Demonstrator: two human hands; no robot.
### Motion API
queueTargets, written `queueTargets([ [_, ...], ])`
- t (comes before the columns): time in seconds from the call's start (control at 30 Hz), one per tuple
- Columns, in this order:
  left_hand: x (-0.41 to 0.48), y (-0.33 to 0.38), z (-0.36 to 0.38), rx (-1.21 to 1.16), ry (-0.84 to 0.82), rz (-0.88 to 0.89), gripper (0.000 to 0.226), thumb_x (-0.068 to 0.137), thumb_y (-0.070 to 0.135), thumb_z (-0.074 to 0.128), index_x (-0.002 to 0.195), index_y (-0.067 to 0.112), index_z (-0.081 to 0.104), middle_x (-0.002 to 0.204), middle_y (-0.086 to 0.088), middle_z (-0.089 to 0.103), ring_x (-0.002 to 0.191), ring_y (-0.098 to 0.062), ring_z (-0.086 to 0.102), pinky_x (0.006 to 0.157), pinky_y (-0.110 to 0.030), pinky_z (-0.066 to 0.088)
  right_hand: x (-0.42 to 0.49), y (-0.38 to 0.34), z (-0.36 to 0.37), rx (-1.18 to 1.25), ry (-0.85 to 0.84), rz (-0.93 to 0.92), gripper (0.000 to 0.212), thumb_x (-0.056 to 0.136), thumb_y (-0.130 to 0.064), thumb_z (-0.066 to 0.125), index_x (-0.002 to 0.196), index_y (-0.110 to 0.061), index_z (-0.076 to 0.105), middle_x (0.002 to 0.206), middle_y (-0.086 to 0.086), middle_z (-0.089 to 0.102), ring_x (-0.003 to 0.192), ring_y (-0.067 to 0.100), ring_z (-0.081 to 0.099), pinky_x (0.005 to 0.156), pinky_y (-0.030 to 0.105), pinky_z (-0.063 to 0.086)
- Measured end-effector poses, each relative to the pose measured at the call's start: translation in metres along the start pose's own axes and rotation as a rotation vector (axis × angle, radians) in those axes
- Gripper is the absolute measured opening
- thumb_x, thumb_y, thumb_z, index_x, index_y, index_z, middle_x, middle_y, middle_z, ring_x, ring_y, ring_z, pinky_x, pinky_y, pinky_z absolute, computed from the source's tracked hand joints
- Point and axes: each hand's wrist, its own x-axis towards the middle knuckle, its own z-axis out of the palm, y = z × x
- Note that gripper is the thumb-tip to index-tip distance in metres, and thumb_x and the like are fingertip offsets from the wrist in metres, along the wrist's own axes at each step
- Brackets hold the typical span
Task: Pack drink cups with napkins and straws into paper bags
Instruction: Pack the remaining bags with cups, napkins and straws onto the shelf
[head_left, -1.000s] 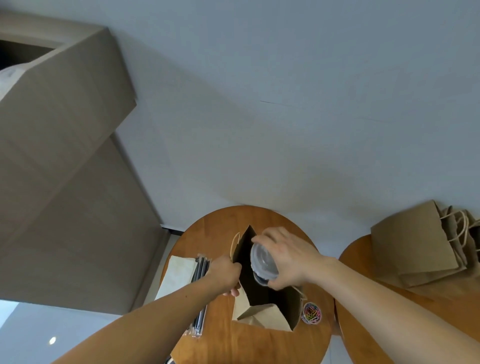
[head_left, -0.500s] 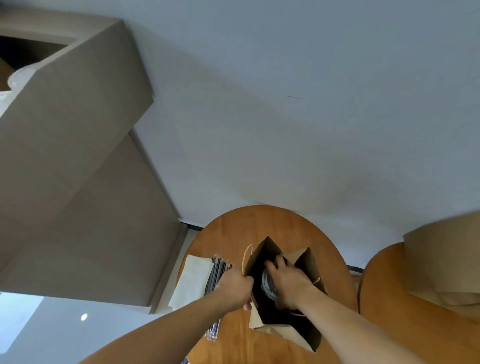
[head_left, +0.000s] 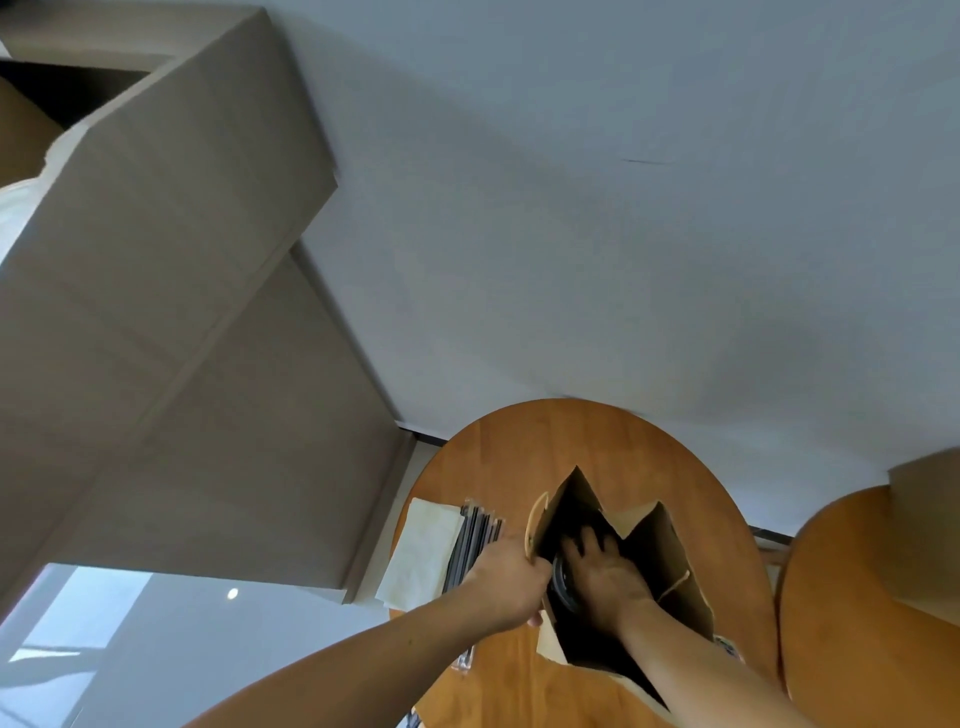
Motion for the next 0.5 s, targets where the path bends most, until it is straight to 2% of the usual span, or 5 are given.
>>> queueTargets([
  [0.2, -0.005, 0.005, -0.002, 0.046, -0.019, 0.045, 0.020, 0.099, 0.031, 0.044, 0.105, 0.018, 0.058, 0.078, -0.004, 0.069, 0.066, -0.012, 0.072, 0.072, -0.026, 0.061, -0.008, 0.000, -0.013, 0.063, -0.082, 0.059, 0.093, 0.087, -0.035, 0.065, 0.154, -0.028, 0.001, 0.160, 0.010, 0.006, 0.141, 0.040, 0.025, 0.102, 0.051, 0.045],
  [0.27, -0.007, 0.012, -0.004, 0.071, -0.037, 0.084, 0.021, 0.098, 0.035, 0.047, 0.103, 0.018, 0.058, 0.082, -0.009, 0.070, 0.068, -0.017, 0.072, 0.077, -0.035, 0.061, -0.018, -0.001, -0.033, 0.048, -0.130, 0.084, 0.086, 0.089, -0.036, 0.064, 0.154, -0.027, 0.009, 0.157, 0.011, 0.014, 0.139, 0.041, 0.029, 0.098, 0.052, 0.044],
  [0.37, -0.012, 0.021, -0.012, 0.126, -0.114, 0.137, 0.029, 0.096, 0.040, 0.051, 0.105, 0.014, 0.060, 0.088, -0.011, 0.069, 0.074, -0.022, 0.071, 0.079, -0.037, 0.059, -0.046, 0.000, -0.074, -0.027, -0.224, 0.008, 0.050, 0.089, -0.023, 0.065, 0.136, -0.016, 0.048, 0.120, 0.007, 0.055, 0.108, 0.029, 0.056, 0.082, 0.042, 0.048],
  [0.43, -0.013, 0.025, -0.020, 0.184, -0.192, 0.165, 0.036, 0.095, 0.042, 0.053, 0.110, 0.010, 0.058, 0.096, -0.016, 0.070, 0.081, -0.025, 0.071, 0.082, -0.038, 0.058, -0.068, 0.005, -0.103, -0.042, -0.224, -0.033, 0.025, 0.087, -0.024, 0.066, 0.109, -0.015, 0.062, 0.089, 0.000, 0.056, 0.082, 0.022, 0.057, 0.067, 0.034, 0.045],
  [0.5, -0.014, 0.030, -0.028, 0.256, -0.246, 0.187, 0.046, 0.092, 0.047, 0.057, 0.126, 0.017, 0.050, 0.105, -0.012, 0.068, 0.089, -0.024, 0.069, 0.087, -0.038, 0.058, -0.090, 0.015, -0.128, 0.050, -0.148, -0.031, 0.014, 0.082, -0.027, 0.068, 0.077, -0.020, 0.057, 0.072, -0.003, 0.055, 0.064, 0.015, 0.053, 0.054, 0.027, 0.037],
])
